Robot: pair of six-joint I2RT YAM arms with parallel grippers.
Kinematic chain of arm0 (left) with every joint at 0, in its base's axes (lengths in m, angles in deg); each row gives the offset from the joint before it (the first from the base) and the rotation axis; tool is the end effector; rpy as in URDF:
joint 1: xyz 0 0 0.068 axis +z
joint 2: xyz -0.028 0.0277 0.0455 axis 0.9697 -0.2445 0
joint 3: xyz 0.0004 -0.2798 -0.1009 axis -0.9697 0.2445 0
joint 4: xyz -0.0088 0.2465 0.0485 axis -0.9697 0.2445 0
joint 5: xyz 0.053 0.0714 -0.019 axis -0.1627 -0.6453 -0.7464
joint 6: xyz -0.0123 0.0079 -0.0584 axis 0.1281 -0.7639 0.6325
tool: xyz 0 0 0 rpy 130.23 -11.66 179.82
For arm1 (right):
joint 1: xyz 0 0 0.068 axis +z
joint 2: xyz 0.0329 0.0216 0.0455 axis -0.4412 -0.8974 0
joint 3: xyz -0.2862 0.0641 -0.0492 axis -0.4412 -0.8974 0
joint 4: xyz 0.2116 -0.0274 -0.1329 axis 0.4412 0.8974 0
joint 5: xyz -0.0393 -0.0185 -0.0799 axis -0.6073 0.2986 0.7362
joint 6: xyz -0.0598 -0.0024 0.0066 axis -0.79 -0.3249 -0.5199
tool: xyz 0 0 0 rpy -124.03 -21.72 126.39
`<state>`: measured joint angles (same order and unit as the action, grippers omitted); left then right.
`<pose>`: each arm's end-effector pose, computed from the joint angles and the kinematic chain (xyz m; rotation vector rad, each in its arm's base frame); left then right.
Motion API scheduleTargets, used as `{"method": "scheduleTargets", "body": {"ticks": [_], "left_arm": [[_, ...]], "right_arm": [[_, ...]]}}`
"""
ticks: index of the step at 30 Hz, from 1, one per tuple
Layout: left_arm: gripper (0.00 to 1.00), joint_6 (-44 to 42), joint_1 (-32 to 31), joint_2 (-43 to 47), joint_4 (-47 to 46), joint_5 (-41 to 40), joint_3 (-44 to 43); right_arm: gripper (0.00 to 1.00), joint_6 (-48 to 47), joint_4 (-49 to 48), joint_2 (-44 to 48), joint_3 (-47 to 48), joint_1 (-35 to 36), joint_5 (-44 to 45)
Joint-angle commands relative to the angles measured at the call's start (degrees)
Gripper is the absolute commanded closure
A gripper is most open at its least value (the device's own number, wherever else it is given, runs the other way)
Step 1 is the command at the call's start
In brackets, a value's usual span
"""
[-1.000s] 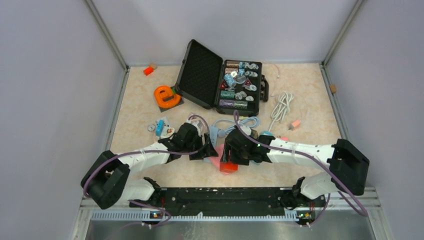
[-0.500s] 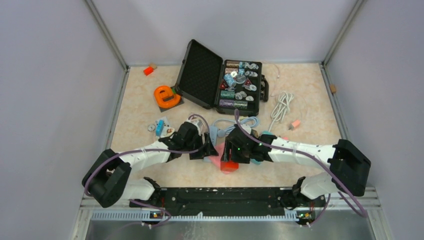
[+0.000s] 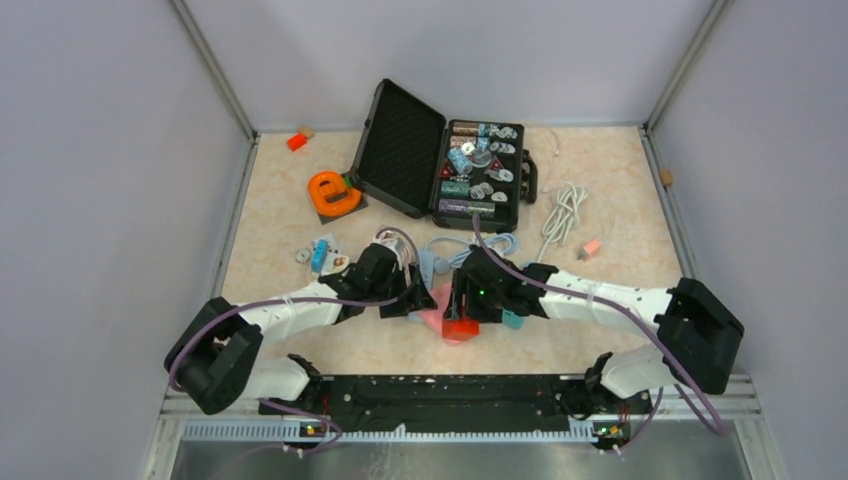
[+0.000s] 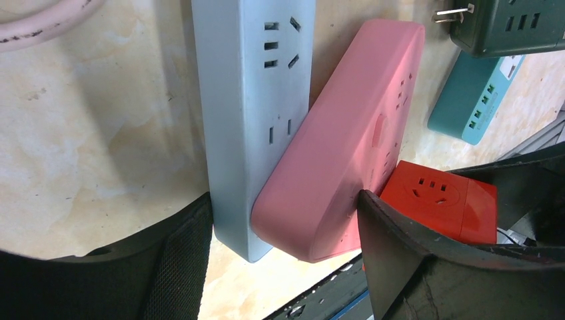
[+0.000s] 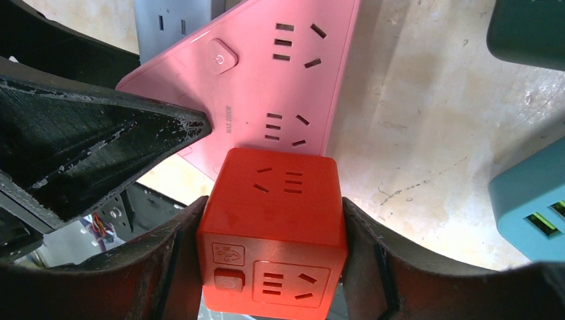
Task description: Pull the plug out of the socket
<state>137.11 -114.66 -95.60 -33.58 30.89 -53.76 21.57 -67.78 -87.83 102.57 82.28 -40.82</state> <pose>0.1734 -0.1521 0.1815 -0.0924 2.6442 -0.8743 0.1429 0.2141 0.2224 -0.0237 2.7197 0.7248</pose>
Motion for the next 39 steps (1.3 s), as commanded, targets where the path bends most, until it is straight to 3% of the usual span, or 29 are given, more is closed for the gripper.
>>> {"method": "scheduleTargets", "body": {"ticks": [1,7,13,16,25,33,39], "left_arm": [[0.49,-2.6,0.0,-4.1,8.1,-12.0,3.3],[0.5,-0.6,0.0,-5.2,7.8,-13.2,4.9],[0.51,0.8,0.0,-5.5,6.6,-13.0,6.0],[0.51,1.2,0.0,-5.2,6.3,-13.0,6.4],[0.53,1.3,0.0,-4.8,6.3,-13.1,6.6],[0.53,1.0,0.0,-4.5,6.5,-13.1,6.6],[0.57,1.0,0.0,-4.6,6.5,-13.1,6.6]], "right_arm": [[1.0,-6.5,-4.8,-3.1,10.1,4.8,-1.6],[1.0,-10.0,-0.2,-7.0,15.3,6.6,3.8],[1.0,-8.9,-7.6,-0.6,10.0,1.5,-6.8],[1.0,-8.2,-10.7,1.8,7.8,0.5,-7.9],[1.0,-13.7,3.8,-7.7,18.3,6.3,2.9],[1.0,-12.0,-6.2,0.8,12.0,1.5,-10.1],[1.0,-14.5,5.4,-6.4,18.6,5.7,1.9]]}}
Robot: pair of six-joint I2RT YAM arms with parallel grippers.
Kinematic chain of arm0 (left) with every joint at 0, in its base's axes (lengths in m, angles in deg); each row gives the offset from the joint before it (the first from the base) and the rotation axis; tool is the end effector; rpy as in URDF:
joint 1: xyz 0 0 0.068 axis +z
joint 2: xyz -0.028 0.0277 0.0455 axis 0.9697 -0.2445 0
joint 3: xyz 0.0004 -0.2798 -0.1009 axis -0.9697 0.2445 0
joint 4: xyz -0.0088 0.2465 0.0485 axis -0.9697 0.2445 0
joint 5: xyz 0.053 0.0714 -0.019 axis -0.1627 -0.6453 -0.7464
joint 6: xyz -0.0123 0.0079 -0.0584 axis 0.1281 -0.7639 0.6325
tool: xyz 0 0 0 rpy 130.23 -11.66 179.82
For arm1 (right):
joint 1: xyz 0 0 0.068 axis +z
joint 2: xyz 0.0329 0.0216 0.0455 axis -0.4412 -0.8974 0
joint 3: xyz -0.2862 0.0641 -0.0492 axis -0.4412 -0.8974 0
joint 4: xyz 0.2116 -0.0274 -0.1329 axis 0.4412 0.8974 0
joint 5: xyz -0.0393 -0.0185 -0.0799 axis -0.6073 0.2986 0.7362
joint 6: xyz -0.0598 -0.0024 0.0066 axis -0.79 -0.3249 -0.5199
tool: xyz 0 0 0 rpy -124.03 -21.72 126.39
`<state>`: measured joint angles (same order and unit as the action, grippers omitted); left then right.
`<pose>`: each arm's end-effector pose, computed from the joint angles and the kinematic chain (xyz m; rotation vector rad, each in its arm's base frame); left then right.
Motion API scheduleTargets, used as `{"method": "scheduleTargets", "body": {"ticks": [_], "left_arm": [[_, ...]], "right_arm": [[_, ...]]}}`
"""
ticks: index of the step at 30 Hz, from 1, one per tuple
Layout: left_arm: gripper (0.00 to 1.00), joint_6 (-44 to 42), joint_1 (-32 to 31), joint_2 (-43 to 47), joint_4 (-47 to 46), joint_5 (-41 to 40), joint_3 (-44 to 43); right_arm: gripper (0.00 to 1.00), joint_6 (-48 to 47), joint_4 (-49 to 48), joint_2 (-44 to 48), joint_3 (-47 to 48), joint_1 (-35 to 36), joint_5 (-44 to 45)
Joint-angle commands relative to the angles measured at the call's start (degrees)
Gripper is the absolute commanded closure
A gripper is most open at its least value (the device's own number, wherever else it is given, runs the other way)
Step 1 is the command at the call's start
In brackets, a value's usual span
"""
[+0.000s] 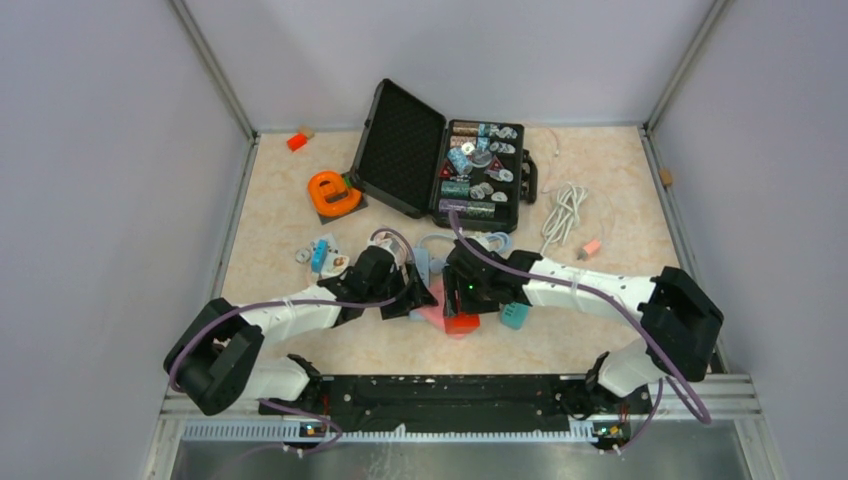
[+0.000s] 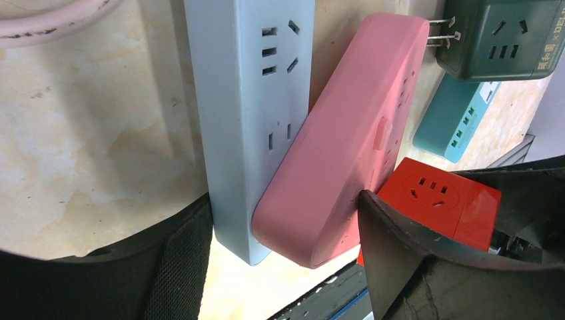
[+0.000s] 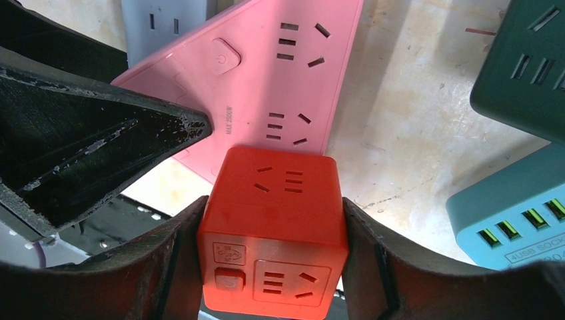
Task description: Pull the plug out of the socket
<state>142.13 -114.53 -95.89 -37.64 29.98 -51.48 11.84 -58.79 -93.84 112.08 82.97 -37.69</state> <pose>0.1727 -0.1500 0.1745 -0.2138 2.6250 -0.9038 0.1559 0.2351 0.2352 -0.2517 2.7290 0.5334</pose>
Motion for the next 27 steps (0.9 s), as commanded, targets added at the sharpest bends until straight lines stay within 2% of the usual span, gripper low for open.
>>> {"method": "scheduleTargets", "body": {"ticks": [1,3,6,12,15,18,20,24,27], "left_arm": [[0.57,-4.0,-0.1,-4.4,10.4,-12.2,4.4],[0.57,-4.0,-0.1,-4.5,10.4,-10.3,4.2],[0.58,-3.9,-0.1,-4.4,10.3,-10.2,4.1],[0.58,-4.1,-0.1,-3.8,10.4,-10.2,4.2],[0.58,-4.1,-0.1,-3.6,10.4,-10.3,4.1],[0.59,-4.1,-0.1,-3.7,10.6,-10.3,3.9],[0.59,-4.2,-0.1,-3.6,10.7,-10.2,3.8],[0.59,-4.2,-0.1,-3.5,11.0,-10.1,3.2],[0.59,-4.2,-0.1,-3.5,11.1,-10.0,3.0]], "right_arm": [[1.0,-5.1,-2.2,-1.8,10.5,5.7,0.4],[1.0,-5.7,-1.4,-3.4,11.7,6.2,0.8],[1.0,-5.6,-3.4,-1.1,10.5,5.9,-0.4],[1.0,-1.5,-17.7,9.2,0.3,0.1,-12.6],[1.0,-1.7,-16.2,7.3,0.6,0.8,-10.3],[1.0,-4.1,-9.2,2.6,5.5,5.6,-0.3],[1.0,-4.9,-7.8,0.5,7.3,7.2,1.7],[1.0,-4.1,-10.0,3.3,5.1,6.7,0.7],[1.0,-2.2,-15.5,8.6,0.8,2.8,-7.0]]}}
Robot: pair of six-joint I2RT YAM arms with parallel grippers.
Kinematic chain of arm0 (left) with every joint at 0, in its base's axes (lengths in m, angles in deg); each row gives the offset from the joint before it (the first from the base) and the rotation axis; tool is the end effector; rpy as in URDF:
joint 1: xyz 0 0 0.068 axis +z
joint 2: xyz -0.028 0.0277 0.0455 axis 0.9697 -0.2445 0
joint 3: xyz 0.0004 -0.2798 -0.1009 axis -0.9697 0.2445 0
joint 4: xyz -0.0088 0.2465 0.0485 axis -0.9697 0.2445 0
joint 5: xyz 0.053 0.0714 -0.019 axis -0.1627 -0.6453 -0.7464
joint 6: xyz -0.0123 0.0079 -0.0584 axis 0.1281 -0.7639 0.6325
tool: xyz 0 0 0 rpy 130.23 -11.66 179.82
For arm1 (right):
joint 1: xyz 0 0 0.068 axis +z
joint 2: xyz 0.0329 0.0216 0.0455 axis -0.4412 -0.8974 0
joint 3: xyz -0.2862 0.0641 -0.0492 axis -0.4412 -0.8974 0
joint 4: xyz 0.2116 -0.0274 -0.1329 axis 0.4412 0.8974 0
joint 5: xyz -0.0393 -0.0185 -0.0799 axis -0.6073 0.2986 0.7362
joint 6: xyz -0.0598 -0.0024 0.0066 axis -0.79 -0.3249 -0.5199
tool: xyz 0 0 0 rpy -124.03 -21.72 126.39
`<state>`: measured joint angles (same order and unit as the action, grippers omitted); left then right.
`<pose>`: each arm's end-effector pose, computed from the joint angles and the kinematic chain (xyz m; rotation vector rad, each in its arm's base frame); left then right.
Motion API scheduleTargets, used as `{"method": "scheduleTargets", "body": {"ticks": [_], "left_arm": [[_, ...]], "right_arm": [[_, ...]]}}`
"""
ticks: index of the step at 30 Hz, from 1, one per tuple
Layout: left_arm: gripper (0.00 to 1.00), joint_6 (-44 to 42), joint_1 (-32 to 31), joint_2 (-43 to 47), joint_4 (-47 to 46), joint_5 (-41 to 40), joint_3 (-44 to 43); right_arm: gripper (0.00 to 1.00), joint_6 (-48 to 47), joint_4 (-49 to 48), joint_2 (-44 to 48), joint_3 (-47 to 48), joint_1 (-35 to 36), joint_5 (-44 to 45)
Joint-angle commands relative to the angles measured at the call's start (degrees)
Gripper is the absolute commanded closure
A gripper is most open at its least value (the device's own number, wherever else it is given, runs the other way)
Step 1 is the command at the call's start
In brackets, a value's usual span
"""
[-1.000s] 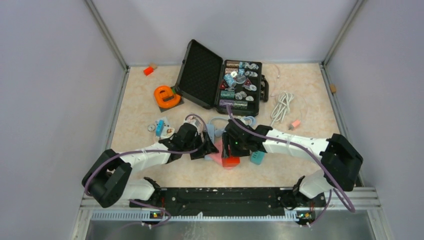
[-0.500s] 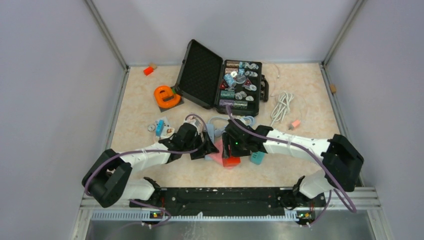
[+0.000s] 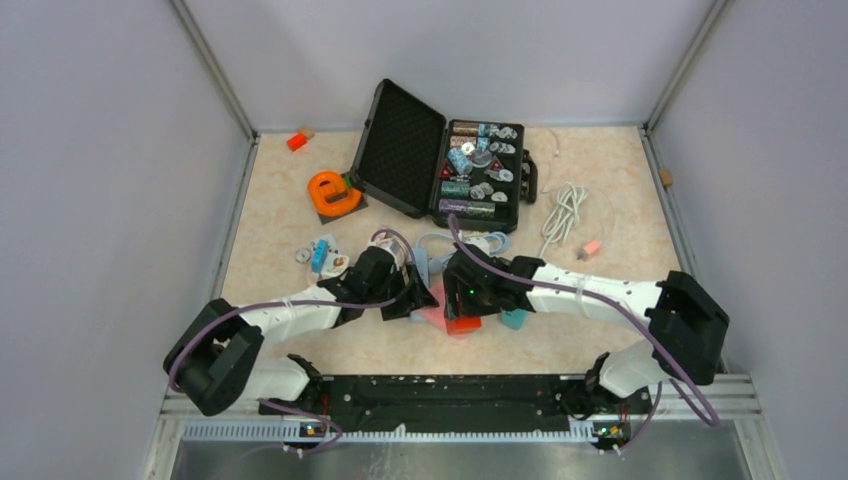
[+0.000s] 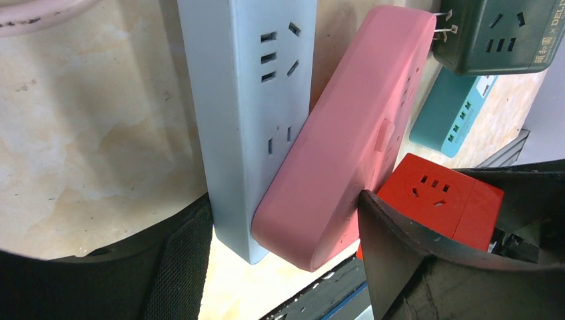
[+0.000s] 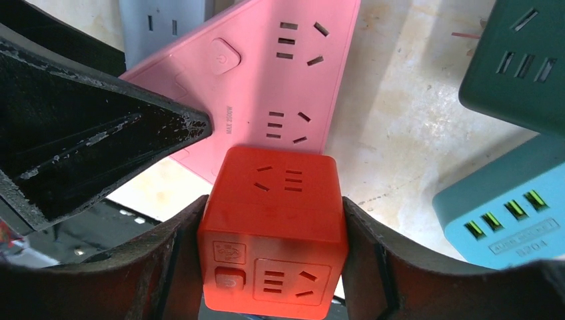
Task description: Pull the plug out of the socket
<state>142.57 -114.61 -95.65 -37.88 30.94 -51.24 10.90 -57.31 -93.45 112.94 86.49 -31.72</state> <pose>0.1713 -0.1502 0.1746 -0.2132 2.6294 -0.9276 0.1445 0.2408 0.2402 -0.3142 2.6676 0.4435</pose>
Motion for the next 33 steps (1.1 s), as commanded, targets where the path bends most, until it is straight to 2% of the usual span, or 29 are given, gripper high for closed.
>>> {"method": "scheduleTargets", "body": {"ticks": [1,4,7,12,16,22,33], "left_arm": [[0.59,-4.7,0.0,-3.8,11.4,-11.0,2.7],[0.6,-4.6,0.0,-3.7,11.4,-10.8,2.6],[0.6,-4.8,0.0,-3.7,11.4,-11.0,2.6],[0.61,-5.0,0.0,-3.9,11.7,-10.9,2.1],[0.61,-5.0,0.0,-3.9,12.1,-11.2,1.9],[0.61,-5.2,0.0,-4.0,13.1,-11.9,1.8],[0.61,-5.3,0.0,-4.3,13.1,-12.0,1.7]], "right_arm": [[1.0,-0.1,-19.8,10.1,-2.0,-2.4,-16.2],[1.0,1.7,-23.4,12.8,-5.2,-5.1,-19.5],[1.0,0.9,-20.2,10.0,-3.4,-4.7,-18.6],[1.0,-2.6,-11.2,3.9,3.2,-1.0,-11.1],[1.0,-4.2,-7.1,4.8,7.0,-0.9,-9.9],[1.0,-2.1,-7.6,10.2,6.0,-5.3,-17.6],[1.0,-1.8,-1.5,4.2,7.2,-5.0,-11.5]]}}
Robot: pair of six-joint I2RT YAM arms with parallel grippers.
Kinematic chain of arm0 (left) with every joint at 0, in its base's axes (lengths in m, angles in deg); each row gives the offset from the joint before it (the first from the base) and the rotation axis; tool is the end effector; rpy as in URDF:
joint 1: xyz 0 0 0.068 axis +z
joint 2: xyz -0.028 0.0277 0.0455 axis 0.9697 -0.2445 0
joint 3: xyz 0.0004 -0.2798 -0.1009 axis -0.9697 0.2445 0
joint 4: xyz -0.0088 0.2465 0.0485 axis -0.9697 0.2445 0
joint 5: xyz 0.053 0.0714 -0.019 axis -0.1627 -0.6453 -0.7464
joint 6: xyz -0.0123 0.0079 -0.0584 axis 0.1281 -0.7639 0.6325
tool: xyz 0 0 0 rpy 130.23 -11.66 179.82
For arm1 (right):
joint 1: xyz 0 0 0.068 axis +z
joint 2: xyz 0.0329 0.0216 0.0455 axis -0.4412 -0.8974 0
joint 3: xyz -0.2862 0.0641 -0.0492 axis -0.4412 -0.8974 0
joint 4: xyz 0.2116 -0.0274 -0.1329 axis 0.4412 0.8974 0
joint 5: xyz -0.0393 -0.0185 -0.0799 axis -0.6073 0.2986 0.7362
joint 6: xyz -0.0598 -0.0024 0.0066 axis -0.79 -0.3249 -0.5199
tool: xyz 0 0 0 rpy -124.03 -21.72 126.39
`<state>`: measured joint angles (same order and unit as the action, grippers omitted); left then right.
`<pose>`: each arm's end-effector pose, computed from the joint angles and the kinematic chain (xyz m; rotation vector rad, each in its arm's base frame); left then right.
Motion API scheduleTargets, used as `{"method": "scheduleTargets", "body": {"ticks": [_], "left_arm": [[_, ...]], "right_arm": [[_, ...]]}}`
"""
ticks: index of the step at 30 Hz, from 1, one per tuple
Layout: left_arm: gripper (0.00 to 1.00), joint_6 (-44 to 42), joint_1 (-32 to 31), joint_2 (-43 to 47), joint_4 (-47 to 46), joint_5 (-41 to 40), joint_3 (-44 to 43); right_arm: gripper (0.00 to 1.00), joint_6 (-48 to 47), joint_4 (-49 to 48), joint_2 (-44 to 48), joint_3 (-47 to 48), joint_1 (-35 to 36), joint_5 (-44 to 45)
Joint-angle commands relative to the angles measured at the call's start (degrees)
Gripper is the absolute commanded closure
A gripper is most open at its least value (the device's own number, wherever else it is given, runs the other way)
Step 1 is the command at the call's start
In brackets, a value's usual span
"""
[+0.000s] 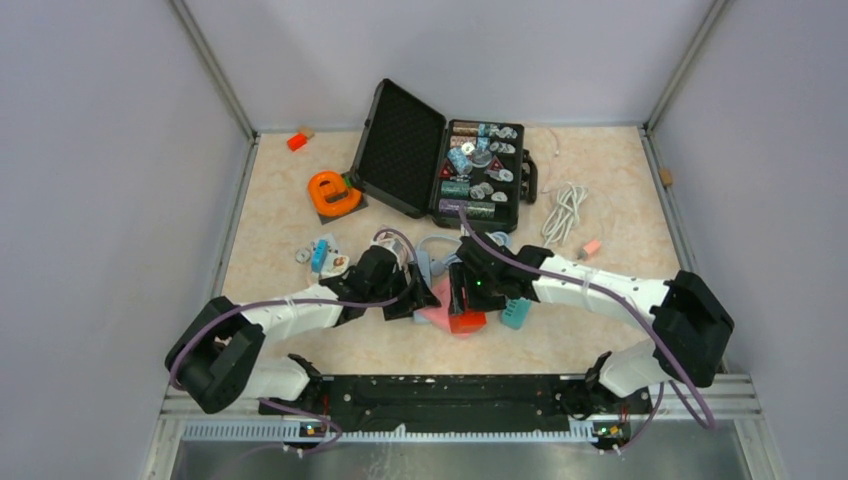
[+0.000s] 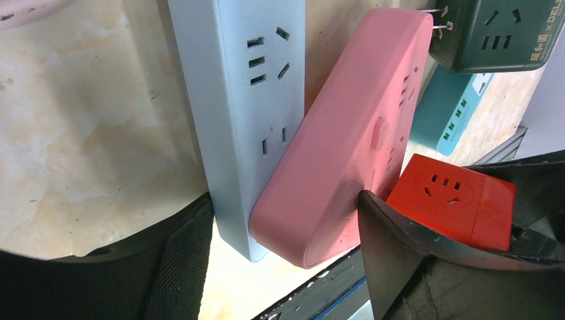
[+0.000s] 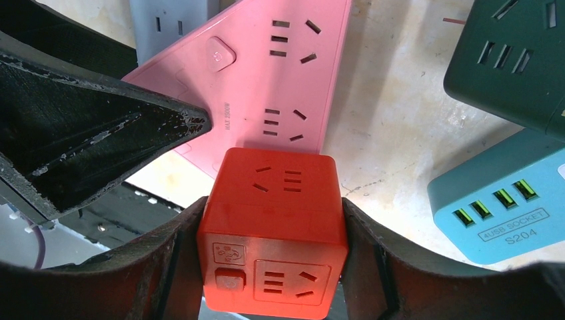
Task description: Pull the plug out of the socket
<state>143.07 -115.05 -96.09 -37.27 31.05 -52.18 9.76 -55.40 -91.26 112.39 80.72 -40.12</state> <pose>0.1725 -0.1536 0.1768 -0.2145 2.6358 -0.9335 0.1571 0.2210 0.2449 -0.2648 2.7484 0.5469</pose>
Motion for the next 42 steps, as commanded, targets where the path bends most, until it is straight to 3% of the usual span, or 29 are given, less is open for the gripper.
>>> {"method": "scheduleTargets", "body": {"ticks": [1,10,14,20,26,30,37,39,42], "left_arm": [[0.62,-5.8,0.4,-4.0,12.4,-12.1,2.5],[0.62,-5.8,0.4,-4.4,12.2,-12.0,2.3],[0.62,-5.8,0.4,-4.8,12.0,-11.9,2.2],[0.62,-5.9,0.4,-4.7,11.9,-11.8,2.4],[0.61,-6.4,0.4,-4.1,10.9,-11.0,2.3],[0.47,-7.0,0.4,-0.6,8.0,-8.4,1.6],[0.08,-9.6,0.5,3.2,9.1,-7.1,-6.0],[0.02,-10.3,0.5,3.8,9.6,-7.0,-8.1],[0.01,-11.1,0.5,4.7,10.7,-7.6,-10.5]], "right_arm": [[1.0,-0.6,-2.6,0.8,8.3,1.1,-2.6],[1.0,0.0,5.1,-7.4,16.7,2.6,-0.5],[1.0,-0.5,3.1,-3.9,15.0,2.1,-3.5],[1.0,0.7,-8.9,8.8,5.1,-0.8,-9.0],[1.0,0.8,-1.4,10.8,5.4,-2.2,-1.8],[1.0,0.8,7.1,12.3,5.6,-2.7,8.0],[1.0,4.4,16.8,20.0,-0.6,-8.4,15.7],[1.0,5.5,17.5,23.0,-2.9,-11.0,16.2],[1.0,8.0,18.8,26.3,-6.3,-14.8,17.4]]}}
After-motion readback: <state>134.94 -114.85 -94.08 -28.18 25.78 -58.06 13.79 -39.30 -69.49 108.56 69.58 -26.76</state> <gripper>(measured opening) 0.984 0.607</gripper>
